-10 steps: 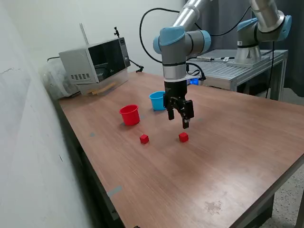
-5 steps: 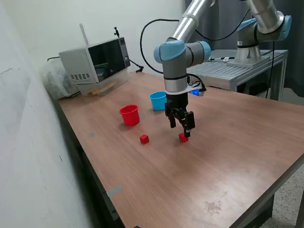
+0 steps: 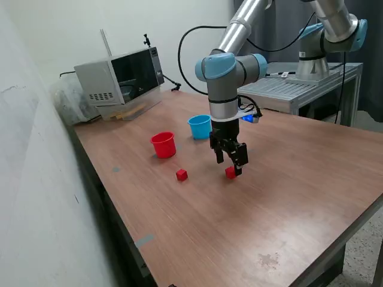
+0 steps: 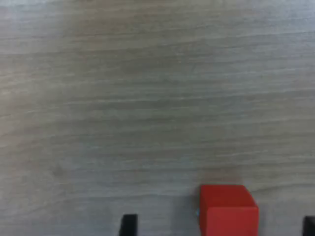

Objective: Place red objects in the red bin, and blue objects in the blue bin.

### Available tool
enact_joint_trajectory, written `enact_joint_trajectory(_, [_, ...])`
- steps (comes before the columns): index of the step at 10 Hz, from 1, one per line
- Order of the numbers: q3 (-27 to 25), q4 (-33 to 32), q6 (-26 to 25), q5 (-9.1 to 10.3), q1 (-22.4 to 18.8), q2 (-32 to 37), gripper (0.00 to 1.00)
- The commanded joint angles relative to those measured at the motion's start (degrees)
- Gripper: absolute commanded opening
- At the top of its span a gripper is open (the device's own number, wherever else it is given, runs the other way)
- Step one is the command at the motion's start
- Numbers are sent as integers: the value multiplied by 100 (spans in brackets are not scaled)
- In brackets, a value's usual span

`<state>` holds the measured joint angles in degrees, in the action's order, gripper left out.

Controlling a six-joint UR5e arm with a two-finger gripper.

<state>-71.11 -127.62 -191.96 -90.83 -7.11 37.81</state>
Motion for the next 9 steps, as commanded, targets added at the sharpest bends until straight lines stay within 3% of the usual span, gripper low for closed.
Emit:
enact_joint_trajectory(1, [1, 9, 123, 3, -19, -1, 0])
enact_joint_trajectory(5, [44, 44, 413, -14, -19, -72, 0])
enact_joint_trajectory(9, [-8, 96, 756, -5, 156, 700, 0])
